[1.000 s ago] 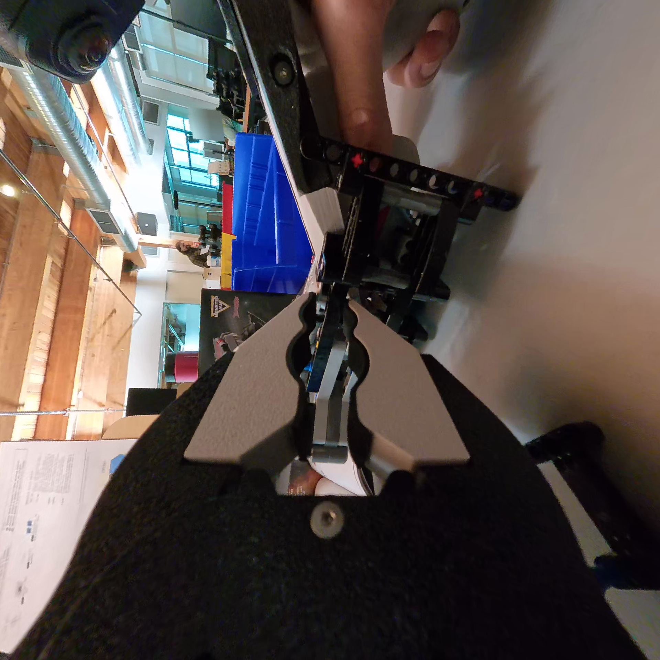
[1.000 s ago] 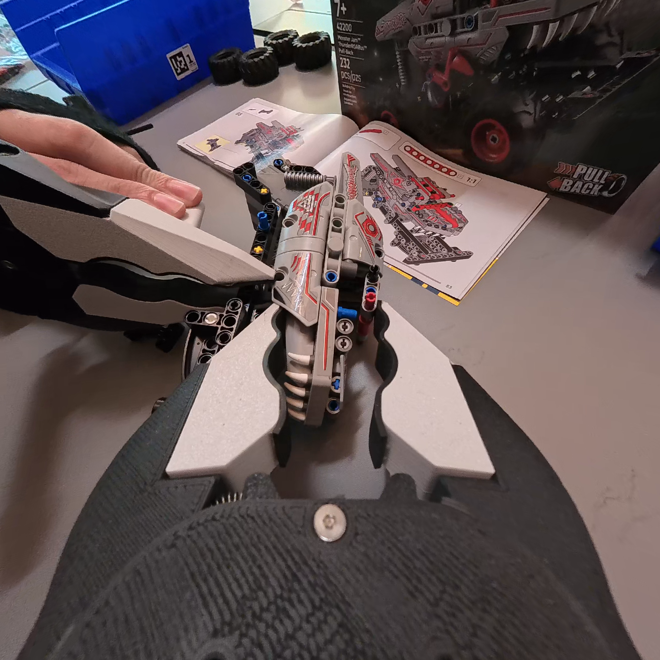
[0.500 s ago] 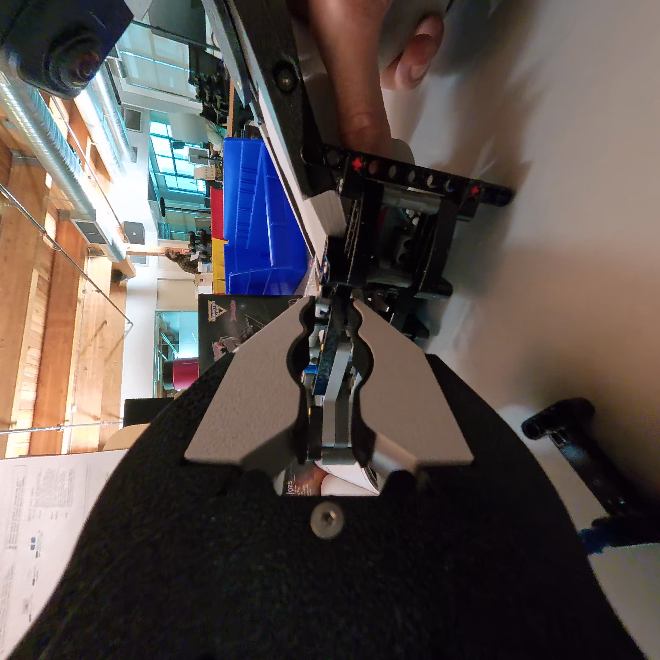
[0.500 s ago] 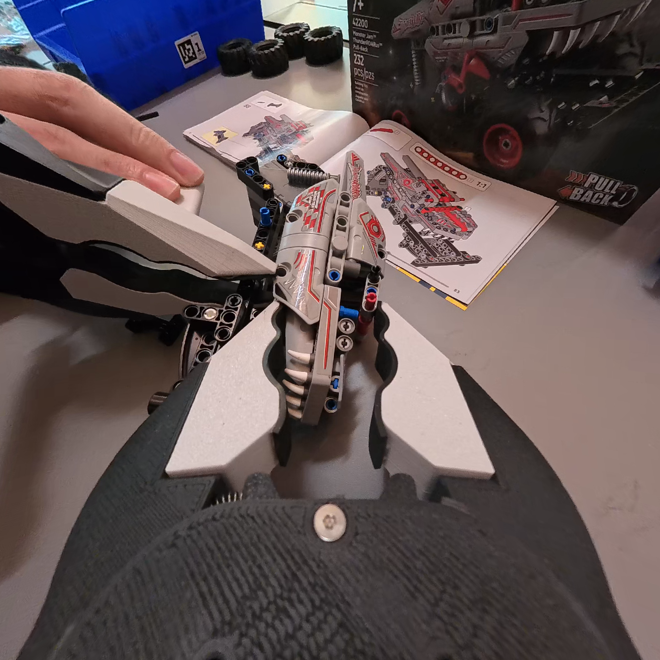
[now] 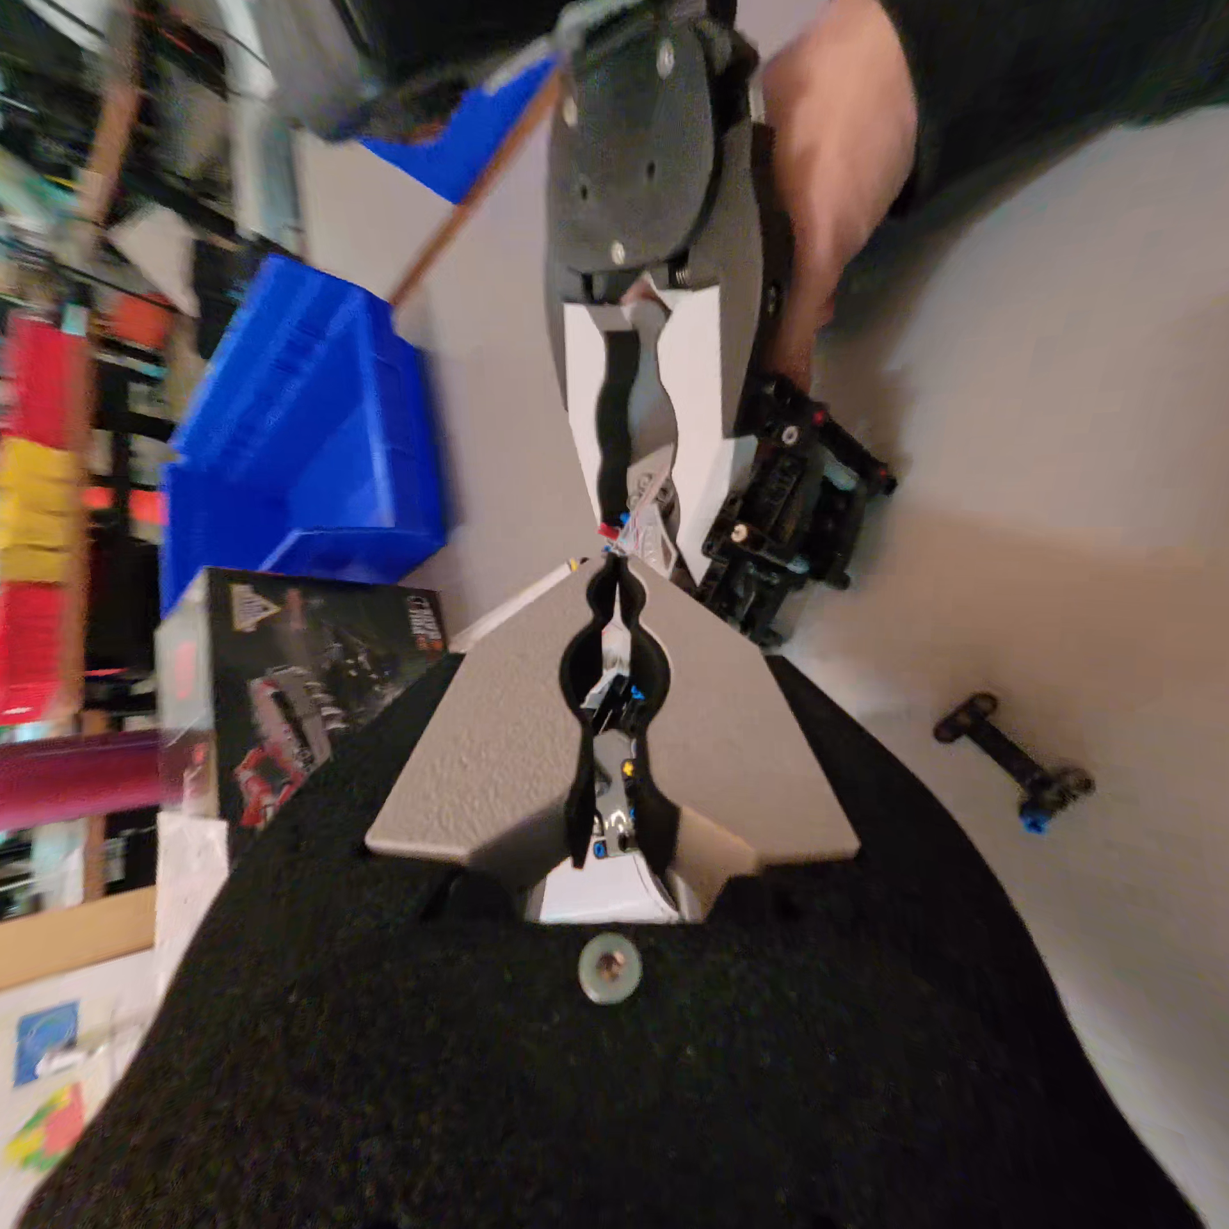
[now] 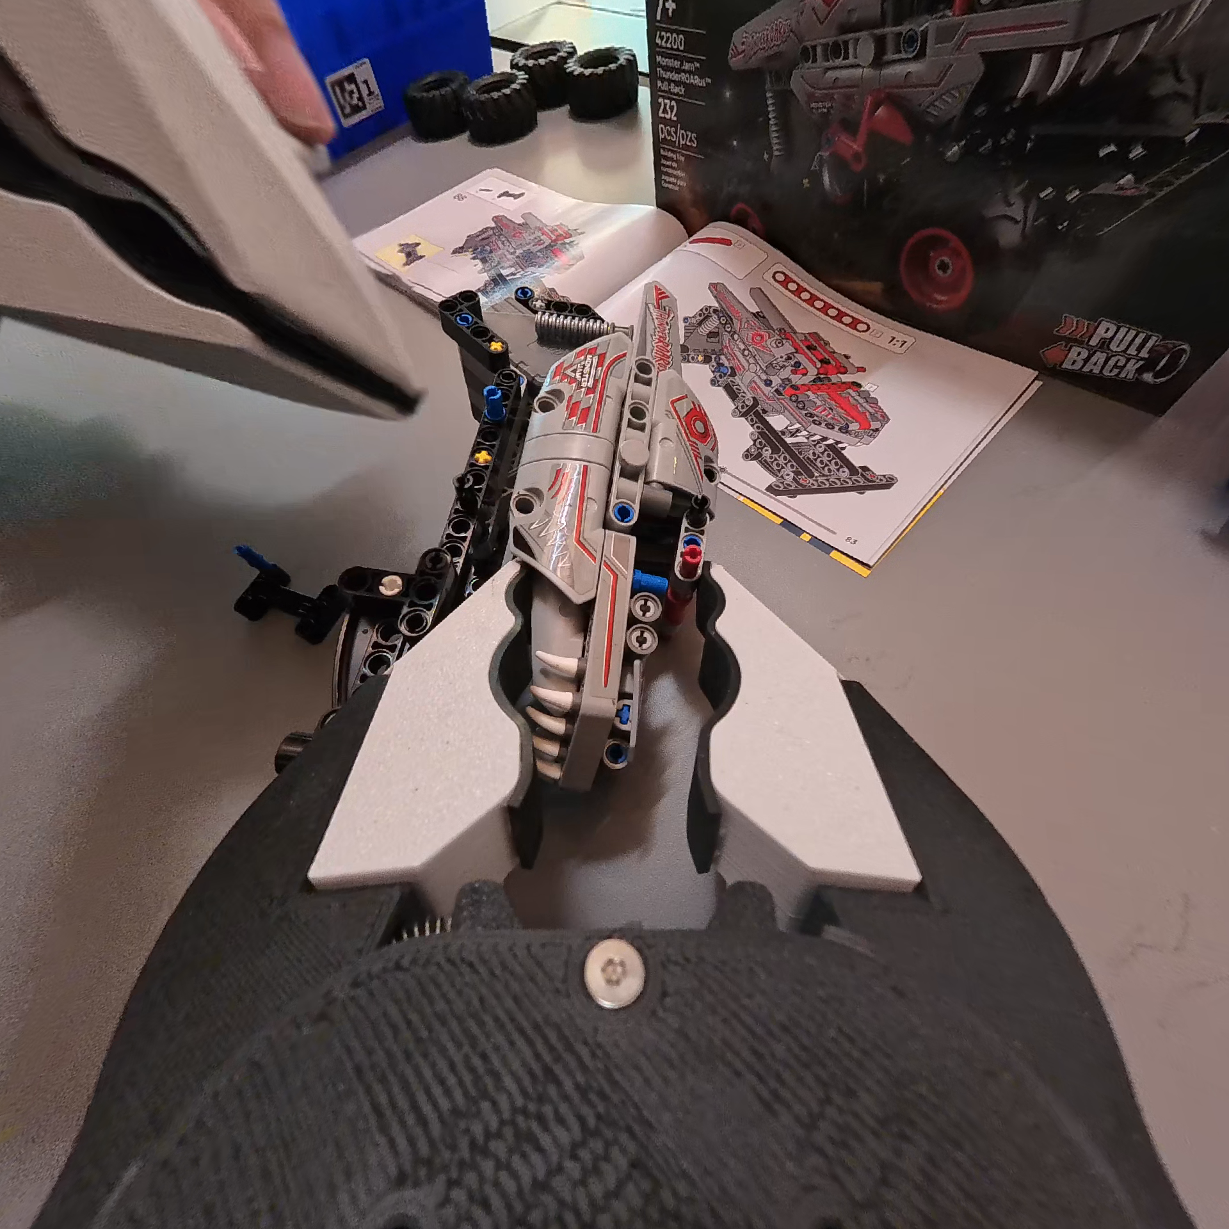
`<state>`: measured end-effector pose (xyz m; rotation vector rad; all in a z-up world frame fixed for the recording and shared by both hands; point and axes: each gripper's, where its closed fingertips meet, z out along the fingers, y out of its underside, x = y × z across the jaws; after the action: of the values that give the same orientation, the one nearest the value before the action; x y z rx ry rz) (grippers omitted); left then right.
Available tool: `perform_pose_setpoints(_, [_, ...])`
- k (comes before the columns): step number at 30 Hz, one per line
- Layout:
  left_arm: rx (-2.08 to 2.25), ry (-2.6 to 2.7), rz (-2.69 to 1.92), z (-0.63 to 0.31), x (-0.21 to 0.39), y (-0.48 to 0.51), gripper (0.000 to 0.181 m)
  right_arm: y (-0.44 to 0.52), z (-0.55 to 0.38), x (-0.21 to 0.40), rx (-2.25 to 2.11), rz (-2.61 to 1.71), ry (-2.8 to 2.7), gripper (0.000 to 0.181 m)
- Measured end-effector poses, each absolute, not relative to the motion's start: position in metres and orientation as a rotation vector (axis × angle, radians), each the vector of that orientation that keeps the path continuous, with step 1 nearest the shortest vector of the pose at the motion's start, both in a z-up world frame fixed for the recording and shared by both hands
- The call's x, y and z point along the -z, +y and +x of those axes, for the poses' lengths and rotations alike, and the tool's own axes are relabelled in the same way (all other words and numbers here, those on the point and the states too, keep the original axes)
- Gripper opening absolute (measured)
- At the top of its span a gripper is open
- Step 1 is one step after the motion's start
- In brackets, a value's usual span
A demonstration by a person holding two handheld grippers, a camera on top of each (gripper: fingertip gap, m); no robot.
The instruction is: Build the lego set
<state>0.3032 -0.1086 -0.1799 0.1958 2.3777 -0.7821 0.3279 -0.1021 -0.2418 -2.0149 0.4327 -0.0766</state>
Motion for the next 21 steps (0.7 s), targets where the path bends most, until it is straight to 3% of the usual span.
perform_pose_setpoints(21, [0.176,2.919,0.735,0.300,0.221,-0.099,0.000,-0.102,0.328,0.242,0.086,-2.018,0.430,0.049])
